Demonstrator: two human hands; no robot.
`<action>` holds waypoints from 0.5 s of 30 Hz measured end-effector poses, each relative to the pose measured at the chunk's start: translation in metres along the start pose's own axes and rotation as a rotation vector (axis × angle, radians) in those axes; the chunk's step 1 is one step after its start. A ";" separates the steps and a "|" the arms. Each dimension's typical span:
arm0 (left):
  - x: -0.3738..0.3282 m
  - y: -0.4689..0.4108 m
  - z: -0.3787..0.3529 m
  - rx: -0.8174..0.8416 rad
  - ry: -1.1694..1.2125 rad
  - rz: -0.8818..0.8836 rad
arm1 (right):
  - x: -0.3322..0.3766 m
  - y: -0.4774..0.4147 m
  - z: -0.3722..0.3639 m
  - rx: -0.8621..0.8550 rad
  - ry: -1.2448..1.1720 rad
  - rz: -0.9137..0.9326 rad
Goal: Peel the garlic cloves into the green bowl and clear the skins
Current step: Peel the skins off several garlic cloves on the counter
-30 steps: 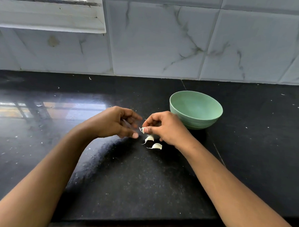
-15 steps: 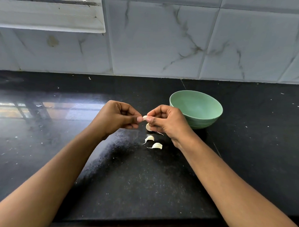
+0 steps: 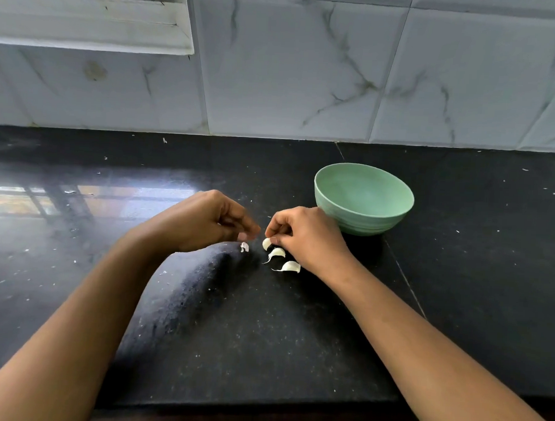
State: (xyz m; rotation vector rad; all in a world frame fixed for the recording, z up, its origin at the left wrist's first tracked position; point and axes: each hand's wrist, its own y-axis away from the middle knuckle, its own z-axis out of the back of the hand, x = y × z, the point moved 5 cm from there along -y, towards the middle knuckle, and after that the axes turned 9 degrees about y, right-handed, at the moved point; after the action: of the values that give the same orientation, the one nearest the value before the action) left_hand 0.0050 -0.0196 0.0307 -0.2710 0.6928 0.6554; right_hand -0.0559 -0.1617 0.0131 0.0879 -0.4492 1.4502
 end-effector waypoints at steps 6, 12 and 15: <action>-0.002 -0.004 0.002 -0.114 -0.158 -0.049 | -0.001 -0.002 0.007 -0.055 0.004 0.039; -0.002 -0.005 -0.003 -0.231 -0.281 -0.036 | -0.016 -0.011 0.009 -0.124 0.071 0.006; 0.002 -0.013 -0.021 -0.170 -0.282 -0.015 | -0.016 -0.013 -0.003 -0.074 0.118 0.031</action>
State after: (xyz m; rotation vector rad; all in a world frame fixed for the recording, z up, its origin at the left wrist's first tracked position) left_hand 0.0040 -0.0371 0.0139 -0.3325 0.3654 0.7230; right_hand -0.0434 -0.1778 0.0074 -0.0636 -0.4086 1.4594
